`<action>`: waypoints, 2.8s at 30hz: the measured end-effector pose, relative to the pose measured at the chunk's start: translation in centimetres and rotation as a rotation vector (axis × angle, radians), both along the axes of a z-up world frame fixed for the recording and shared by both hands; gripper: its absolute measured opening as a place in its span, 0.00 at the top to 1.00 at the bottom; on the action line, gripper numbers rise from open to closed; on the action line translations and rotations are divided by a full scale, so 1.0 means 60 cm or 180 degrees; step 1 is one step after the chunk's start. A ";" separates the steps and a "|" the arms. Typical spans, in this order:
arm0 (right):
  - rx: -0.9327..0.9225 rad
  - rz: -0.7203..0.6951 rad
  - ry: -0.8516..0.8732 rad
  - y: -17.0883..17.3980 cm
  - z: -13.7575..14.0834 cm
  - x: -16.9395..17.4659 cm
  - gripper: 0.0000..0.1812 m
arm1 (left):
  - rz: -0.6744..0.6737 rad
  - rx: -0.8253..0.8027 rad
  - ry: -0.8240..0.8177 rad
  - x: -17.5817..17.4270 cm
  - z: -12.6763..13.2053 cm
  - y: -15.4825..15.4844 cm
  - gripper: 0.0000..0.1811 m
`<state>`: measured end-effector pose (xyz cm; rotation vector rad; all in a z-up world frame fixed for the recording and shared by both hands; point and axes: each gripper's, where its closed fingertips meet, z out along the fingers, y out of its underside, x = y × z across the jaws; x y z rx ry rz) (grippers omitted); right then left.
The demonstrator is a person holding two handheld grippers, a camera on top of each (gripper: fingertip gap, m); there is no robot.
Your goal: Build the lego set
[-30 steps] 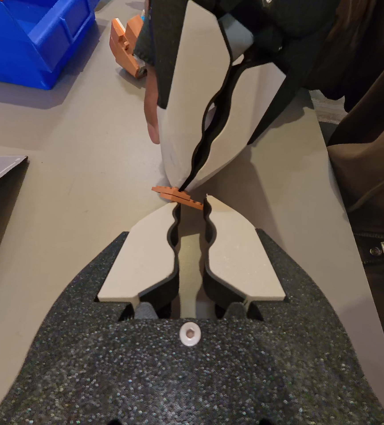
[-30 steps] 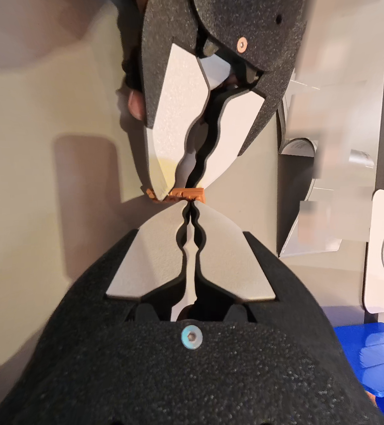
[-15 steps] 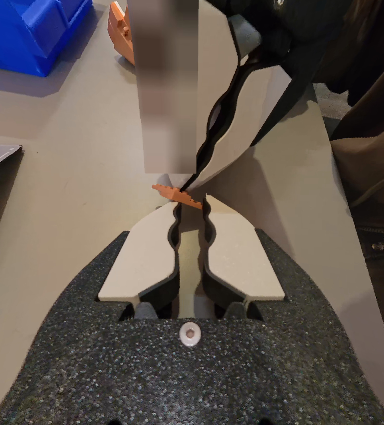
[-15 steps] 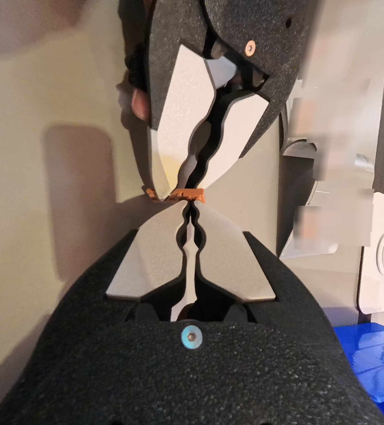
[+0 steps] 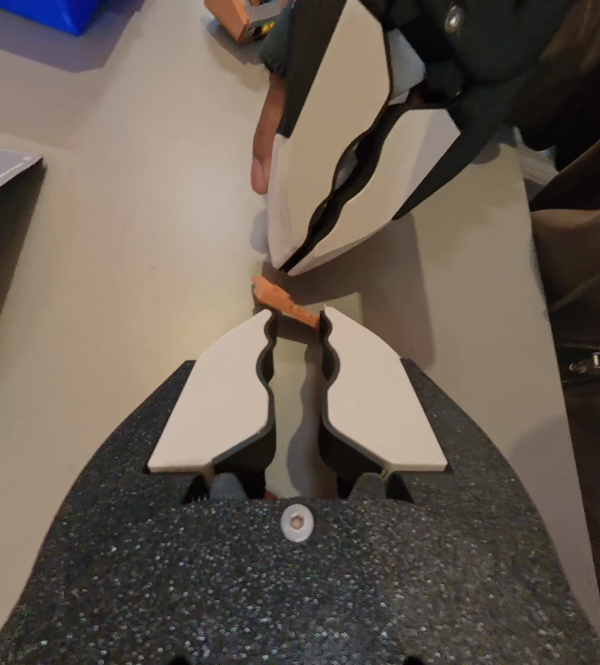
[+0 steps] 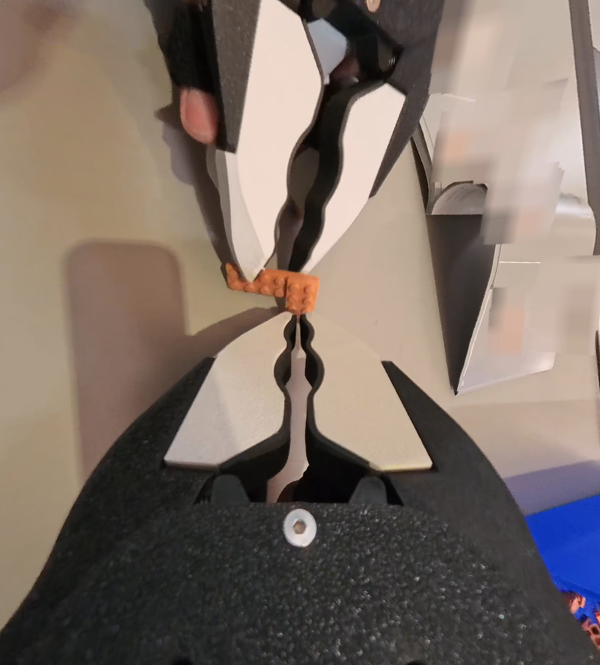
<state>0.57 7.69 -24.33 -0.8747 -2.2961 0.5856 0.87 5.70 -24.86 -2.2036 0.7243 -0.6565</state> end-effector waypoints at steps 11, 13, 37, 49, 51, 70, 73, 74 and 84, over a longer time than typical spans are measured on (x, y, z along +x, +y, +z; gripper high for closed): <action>0.0065 -0.0175 0.0268 0.018 0.031 0.001 0.97 | 0.0275 0.0215 0.0143 -0.049 0.020 0.015 0.83; 0.0110 -0.0271 0.0363 0.041 0.057 0.015 0.97 | 0.0329 0.0424 0.0150 -0.053 0.030 0.025 0.83; 0.0308 -0.1114 -0.0296 0.507 0.165 0.076 0.89 | 0.0761 0.1904 -0.0795 -0.086 0.138 0.072 0.89; 0.1434 0.0237 -0.0854 0.600 0.039 -0.056 0.86 | 0.0810 0.1992 -0.0850 -0.091 0.145 0.070 0.89; 0.1375 0.0292 -0.1001 0.608 0.026 -0.061 0.86 | 0.0801 0.1995 -0.0844 -0.091 0.145 0.070 0.88; 0.0947 -0.0108 -0.1515 0.622 -0.006 -0.042 0.98 | 0.0852 0.1958 -0.0935 -0.097 0.146 0.070 0.88; 0.0508 -0.0379 -0.1607 0.610 0.008 -0.020 0.98 | 0.0852 0.1944 -0.0922 -0.096 0.145 0.070 0.88; 0.0335 -0.0471 -0.1638 0.604 0.013 -0.012 0.97 | 0.0851 0.1936 -0.0918 -0.095 0.144 0.069 0.88; -0.1072 -0.0915 -0.0976 0.394 0.160 0.055 0.98 | 0.0683 0.1480 -0.0803 -0.079 0.116 0.056 0.85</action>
